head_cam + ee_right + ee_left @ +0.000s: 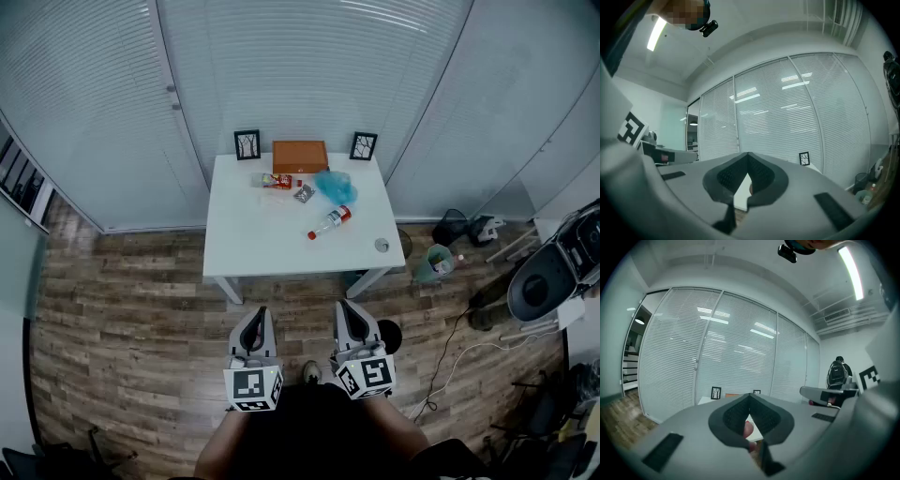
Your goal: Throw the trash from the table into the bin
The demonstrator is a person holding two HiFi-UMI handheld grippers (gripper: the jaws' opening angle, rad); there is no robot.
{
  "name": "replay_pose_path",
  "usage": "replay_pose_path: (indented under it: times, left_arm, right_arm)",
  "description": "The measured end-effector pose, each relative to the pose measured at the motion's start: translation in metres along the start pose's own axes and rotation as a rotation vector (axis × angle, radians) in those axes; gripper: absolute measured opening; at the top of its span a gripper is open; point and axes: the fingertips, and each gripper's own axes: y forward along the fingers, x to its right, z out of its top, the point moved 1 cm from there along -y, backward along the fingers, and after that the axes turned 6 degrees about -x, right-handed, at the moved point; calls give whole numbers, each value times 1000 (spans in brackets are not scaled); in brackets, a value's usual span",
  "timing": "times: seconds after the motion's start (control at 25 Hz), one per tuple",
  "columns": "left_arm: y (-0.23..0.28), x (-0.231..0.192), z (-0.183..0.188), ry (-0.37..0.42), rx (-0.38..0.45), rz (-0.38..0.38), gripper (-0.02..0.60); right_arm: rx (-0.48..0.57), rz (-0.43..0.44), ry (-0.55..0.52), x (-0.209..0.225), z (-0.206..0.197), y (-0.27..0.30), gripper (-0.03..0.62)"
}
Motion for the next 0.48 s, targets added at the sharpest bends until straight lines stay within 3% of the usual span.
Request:
replay_pose_path:
  times: [0.48]
  left_arm:
    - [14, 12, -8, -1, -16, -5, -2]
  right_arm:
    - [22, -4, 26, 17, -2, 1, 3]
